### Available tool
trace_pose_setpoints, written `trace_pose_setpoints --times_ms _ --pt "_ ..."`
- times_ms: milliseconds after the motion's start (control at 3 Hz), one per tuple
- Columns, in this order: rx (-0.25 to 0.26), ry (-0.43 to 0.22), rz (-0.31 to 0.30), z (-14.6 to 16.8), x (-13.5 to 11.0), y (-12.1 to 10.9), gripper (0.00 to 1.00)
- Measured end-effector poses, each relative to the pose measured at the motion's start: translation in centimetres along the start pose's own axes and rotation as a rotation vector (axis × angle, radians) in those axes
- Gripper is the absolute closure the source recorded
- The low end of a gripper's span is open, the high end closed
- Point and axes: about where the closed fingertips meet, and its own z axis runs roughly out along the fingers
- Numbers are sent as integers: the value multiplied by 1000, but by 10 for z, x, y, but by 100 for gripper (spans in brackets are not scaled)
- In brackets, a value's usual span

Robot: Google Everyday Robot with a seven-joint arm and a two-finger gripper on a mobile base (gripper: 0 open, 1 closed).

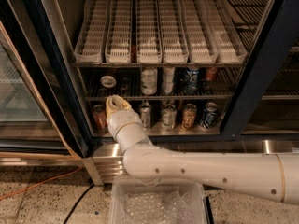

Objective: Pick redbull can from middle shelf of fridge

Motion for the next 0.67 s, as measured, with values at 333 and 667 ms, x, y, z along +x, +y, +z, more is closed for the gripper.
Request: trace_pose_setpoints --times_ms 333,667 --pt "-27 41 -45 -24 -15 -24 100" --pt "-27 41 -45 -24 -15 -24 100"
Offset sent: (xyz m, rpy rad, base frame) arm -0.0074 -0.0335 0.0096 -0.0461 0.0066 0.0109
